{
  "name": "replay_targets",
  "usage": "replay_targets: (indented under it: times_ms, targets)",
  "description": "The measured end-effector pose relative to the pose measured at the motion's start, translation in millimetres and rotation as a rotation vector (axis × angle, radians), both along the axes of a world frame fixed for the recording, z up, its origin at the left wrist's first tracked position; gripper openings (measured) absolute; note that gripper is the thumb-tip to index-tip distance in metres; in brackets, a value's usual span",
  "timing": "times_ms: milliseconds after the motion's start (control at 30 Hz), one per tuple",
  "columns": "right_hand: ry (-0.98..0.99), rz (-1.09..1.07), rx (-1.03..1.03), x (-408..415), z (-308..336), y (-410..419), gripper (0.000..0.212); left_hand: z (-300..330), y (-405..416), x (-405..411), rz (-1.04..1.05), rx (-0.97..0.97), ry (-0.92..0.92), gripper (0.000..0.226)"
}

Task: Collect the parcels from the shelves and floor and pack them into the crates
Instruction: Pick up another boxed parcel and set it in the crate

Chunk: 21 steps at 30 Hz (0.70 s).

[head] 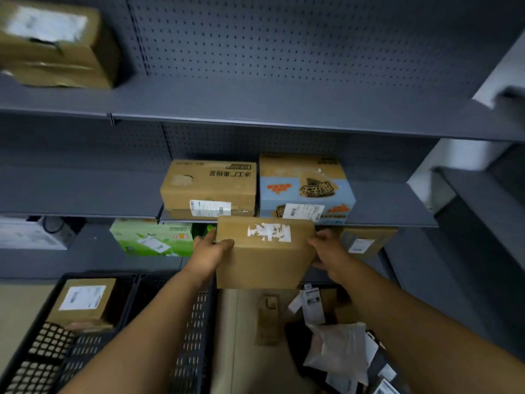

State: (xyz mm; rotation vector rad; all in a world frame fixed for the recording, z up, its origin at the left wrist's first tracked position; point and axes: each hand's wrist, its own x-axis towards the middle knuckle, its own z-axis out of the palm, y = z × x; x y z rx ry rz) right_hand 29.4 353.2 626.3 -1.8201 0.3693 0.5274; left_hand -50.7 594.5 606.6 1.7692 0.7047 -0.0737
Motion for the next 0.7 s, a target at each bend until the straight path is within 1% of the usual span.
replay_targets:
  times_ms: [67,133,200,233,300,333,400,500,633,700]
  targets:
    - [-0.009,0.005,0.027,-7.7,11.0,-5.7,0.007,11.6,-3.2,-12.1,-0.025,-0.007,0.005,0.061]
    - [-0.018,0.001,0.049,-15.6,20.4,-11.1,0.01,22.1,-8.3,-27.1,-0.01,0.012,-0.004,0.06]
    - [-0.017,-0.017,0.061,-24.7,28.2,-16.6,0.013,30.9,-15.4,-42.7,0.019,0.002,-0.055,0.061]
    - [-0.006,-0.024,0.072,-29.9,31.7,-19.6,0.021,34.9,-20.5,-50.6,0.031,-0.009,-0.094,0.059]
    - [0.036,-0.067,0.093,-41.9,37.4,-27.9,0.042,43.7,-33.2,-67.9,0.044,-0.034,-0.158,0.052]
    - [0.049,-0.096,0.106,-49.2,40.2,-33.4,0.048,47.1,-40.5,-76.6,0.06,-0.059,-0.185,0.05]
    - [0.056,-0.135,0.14,-64.4,44.2,-47.2,0.052,54.0,-57.6,-96.0,0.101,-0.126,-0.238,0.046]
    - [0.083,-0.13,0.207,-87.4,46.8,-70.8,0.047,63.0,-85.1,-125.1,0.157,-0.177,-0.289,0.042]
    - [0.1,-0.08,0.302,-119.0,48.1,-91.7,0.028,66.7,-111.7,-158.4,0.289,-0.302,-0.255,0.034]
    - [0.098,-0.044,0.329,-135.8,48.7,-94.9,0.02,67.0,-118.6,-174.2,0.365,-0.318,-0.249,0.028]
